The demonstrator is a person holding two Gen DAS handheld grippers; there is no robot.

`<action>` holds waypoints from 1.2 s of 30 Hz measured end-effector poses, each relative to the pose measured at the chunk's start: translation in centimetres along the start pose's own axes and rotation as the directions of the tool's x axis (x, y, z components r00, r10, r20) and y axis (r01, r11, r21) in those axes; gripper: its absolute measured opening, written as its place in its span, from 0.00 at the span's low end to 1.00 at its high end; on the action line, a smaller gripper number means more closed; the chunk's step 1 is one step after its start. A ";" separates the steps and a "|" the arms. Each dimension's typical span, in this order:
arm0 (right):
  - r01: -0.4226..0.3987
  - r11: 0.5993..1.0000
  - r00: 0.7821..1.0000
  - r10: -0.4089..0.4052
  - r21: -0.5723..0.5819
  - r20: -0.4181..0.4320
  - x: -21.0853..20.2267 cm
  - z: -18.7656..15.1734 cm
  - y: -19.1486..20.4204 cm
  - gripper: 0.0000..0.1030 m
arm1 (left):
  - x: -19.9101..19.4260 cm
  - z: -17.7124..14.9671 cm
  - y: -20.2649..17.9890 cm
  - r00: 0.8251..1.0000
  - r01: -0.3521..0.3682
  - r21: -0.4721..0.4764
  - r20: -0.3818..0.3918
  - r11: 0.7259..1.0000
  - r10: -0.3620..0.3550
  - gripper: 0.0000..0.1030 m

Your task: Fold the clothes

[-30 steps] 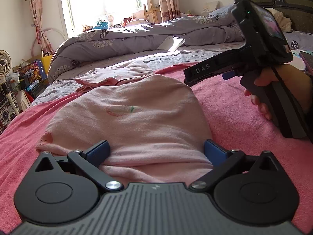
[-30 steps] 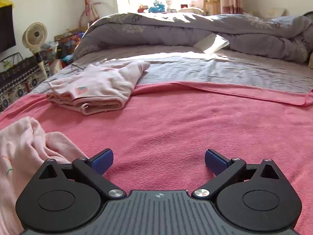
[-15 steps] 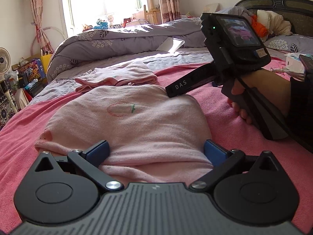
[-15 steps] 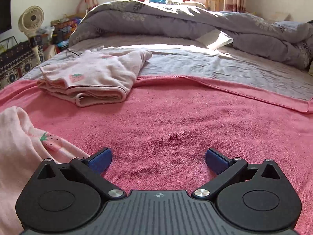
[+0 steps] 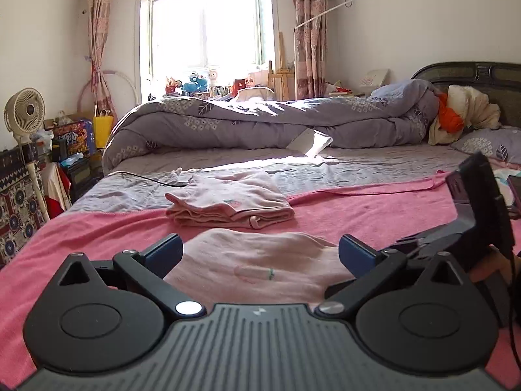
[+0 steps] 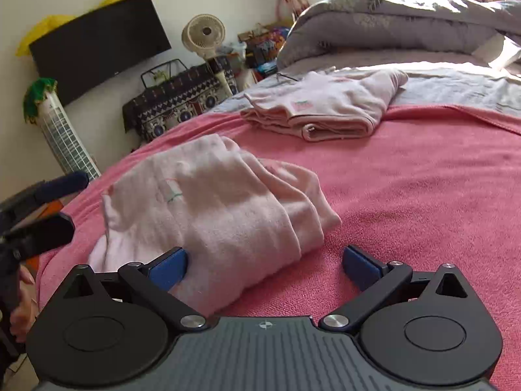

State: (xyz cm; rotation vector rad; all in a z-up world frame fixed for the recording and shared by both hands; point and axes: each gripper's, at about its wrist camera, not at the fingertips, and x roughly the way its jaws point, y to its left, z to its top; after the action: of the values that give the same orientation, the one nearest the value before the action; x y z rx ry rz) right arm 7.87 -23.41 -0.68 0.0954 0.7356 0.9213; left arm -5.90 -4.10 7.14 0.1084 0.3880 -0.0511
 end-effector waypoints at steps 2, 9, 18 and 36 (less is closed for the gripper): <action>-0.025 0.999 1.000 0.025 0.027 0.009 -0.2 -0.1 -0.3 1.00 | 2.9 1.5 -0.4 0.996 -0.004 0.079 -0.087 0.997 0.011 1.00; -0.093 0.992 0.995 0.090 0.083 0.038 -0.8 -0.1 -1.5 1.00 | 13.9 2.1 1.0 0.887 0.071 0.061 -0.461 0.996 -0.035 1.00; -0.075 0.994 0.997 0.072 0.083 0.035 -0.9 -0.5 -1.6 1.00 | 12.0 4.3 -2.1 0.894 0.046 0.302 -0.437 0.952 0.096 1.00; -0.116 0.981 0.992 0.107 0.156 0.068 -1.3 -0.5 -3.0 1.00 | 12.3 3.4 1.1 0.879 0.000 0.001 -0.476 1.000 0.000 1.00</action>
State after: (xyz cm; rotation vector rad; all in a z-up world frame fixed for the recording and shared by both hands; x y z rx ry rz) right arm 9.12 -26.36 -1.42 0.3072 0.7538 0.9611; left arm 6.88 -3.73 5.70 0.1223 0.8838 -0.0238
